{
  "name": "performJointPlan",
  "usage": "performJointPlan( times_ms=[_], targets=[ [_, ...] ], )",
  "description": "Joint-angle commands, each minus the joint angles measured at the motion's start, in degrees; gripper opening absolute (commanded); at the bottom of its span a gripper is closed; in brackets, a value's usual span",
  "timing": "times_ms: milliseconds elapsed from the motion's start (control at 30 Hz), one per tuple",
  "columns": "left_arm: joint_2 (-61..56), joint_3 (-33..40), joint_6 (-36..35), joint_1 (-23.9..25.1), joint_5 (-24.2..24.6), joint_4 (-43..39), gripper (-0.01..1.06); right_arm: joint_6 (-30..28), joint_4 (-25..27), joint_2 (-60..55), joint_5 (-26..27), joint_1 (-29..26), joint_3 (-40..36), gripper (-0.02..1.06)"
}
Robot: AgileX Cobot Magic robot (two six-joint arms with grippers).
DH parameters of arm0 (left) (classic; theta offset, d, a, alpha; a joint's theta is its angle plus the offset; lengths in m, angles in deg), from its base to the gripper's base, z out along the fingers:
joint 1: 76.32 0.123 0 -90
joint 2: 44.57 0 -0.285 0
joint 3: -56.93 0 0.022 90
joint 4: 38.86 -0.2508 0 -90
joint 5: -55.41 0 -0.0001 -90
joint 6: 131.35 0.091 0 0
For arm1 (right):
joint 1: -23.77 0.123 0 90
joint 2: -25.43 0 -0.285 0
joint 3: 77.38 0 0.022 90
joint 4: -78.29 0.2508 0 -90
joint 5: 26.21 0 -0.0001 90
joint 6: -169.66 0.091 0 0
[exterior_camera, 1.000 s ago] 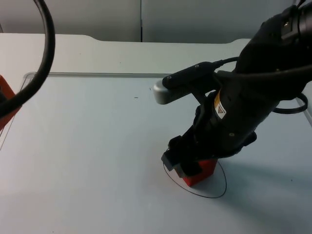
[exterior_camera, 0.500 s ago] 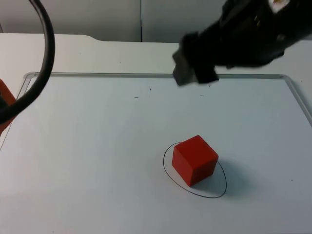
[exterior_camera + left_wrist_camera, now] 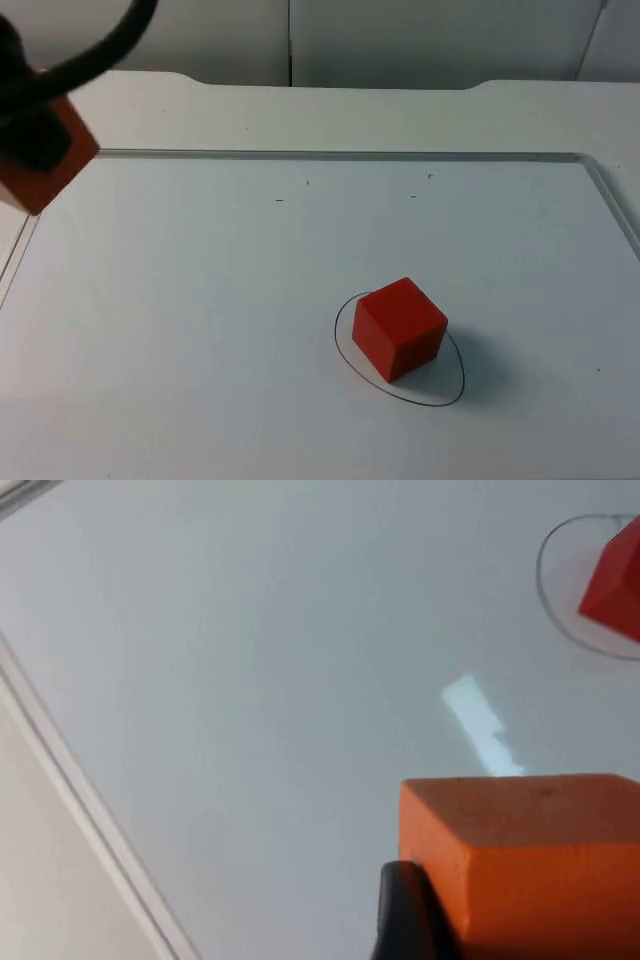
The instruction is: Pick up one cube with the left hand and another cube with the right hand. First place the cube in the right hand at the target position, then stack the cube in the left hand on top.
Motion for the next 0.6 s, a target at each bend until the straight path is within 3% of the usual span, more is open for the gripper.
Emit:
performJointPlan(
  times_ms=[0,300,567],
  targets=[
    [3.5,-4.1,3.6,-1.0,1.4,4.9,0.19,-0.7,-0.2,3.4,-3.3,0.1,0.1,0.75],
    [20.4,-14.9,6.1,-10.4,-0.1,5.1,0.19,-2.0,-0.4,6.0,-8.8,0.1,-0.1,0.73],
    [34.6,-25.0,6.6,-13.3,1.8,4.9,0.19,-2.7,-0.6,6.0,-10.0,0.1,-0.3,0.73]
  ],
)
